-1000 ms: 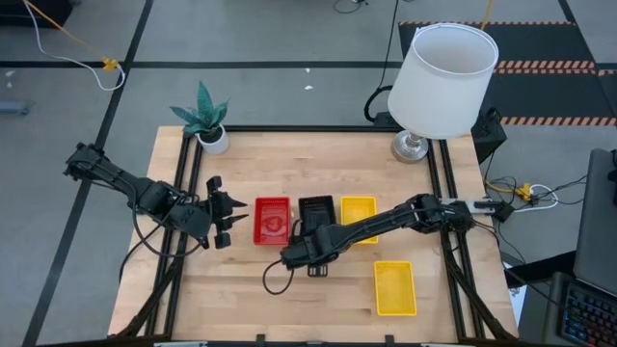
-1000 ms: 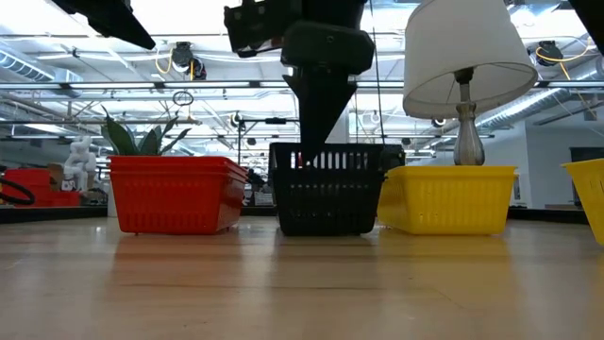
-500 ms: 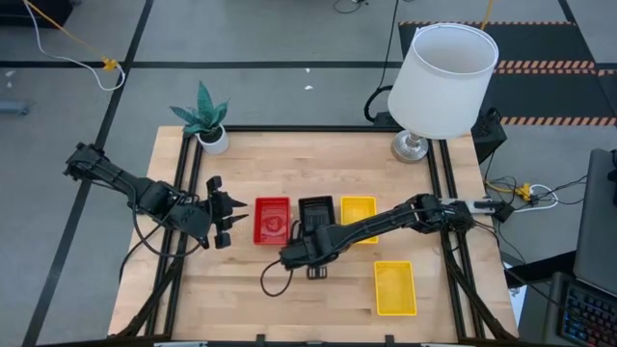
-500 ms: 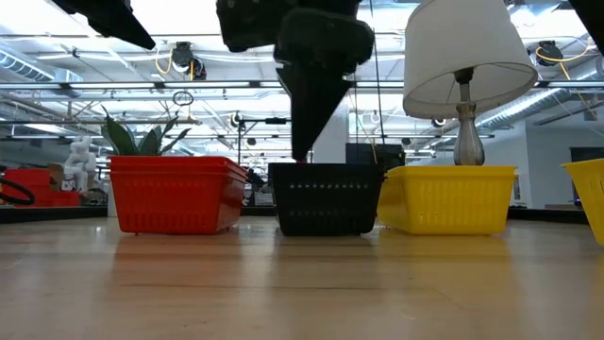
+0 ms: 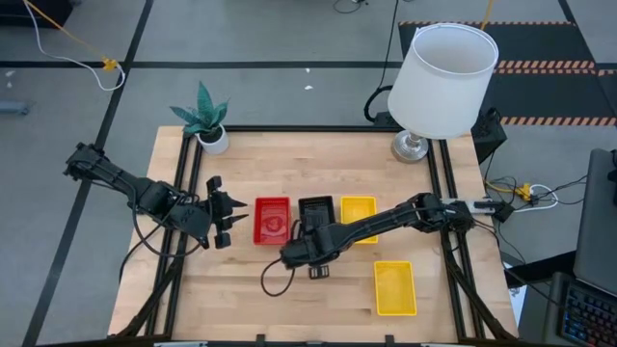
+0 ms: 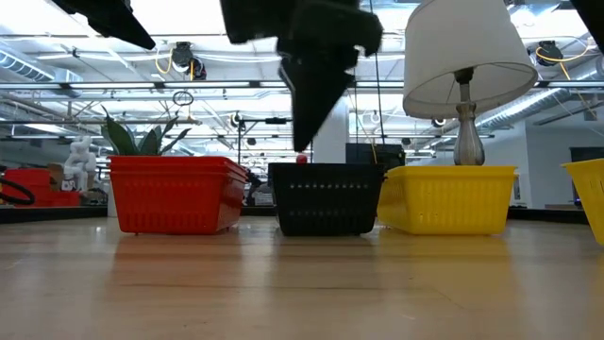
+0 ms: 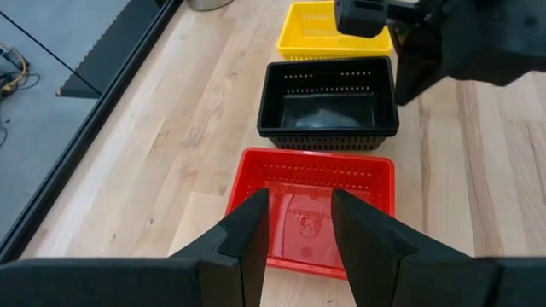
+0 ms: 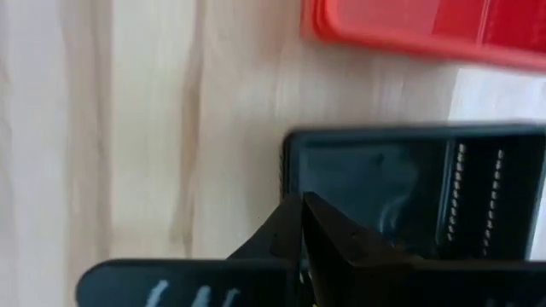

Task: Stack baskets by color
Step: Stack the top black bin on top of the bottom black bin

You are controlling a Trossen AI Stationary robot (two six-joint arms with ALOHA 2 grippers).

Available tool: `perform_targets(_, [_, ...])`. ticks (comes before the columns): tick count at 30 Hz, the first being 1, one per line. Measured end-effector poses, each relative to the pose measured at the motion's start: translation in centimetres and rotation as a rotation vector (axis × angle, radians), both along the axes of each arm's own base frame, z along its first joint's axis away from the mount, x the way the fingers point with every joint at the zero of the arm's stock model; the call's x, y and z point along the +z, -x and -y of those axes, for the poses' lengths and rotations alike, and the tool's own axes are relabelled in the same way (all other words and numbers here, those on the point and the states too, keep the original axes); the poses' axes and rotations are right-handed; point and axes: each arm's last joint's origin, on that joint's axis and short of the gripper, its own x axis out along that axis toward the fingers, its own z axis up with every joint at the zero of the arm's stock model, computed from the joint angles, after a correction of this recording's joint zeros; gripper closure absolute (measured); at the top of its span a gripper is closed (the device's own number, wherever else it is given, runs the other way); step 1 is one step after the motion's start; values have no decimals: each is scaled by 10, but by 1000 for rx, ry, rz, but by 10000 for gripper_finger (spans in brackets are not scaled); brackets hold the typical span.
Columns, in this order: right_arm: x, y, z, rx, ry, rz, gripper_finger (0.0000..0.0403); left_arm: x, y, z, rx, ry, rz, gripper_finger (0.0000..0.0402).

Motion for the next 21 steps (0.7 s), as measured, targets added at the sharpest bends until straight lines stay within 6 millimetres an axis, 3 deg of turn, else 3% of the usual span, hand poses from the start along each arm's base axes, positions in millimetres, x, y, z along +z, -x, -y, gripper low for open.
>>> perform_targets(11, [-20, 2, 2, 25, 13, -32, 398, 0, 0, 0, 0, 0, 0, 270])
perform_targets(21, [-22, 1, 2, 43, 12, -22, 399, 0, 0, 0, 0, 0, 0, 270])
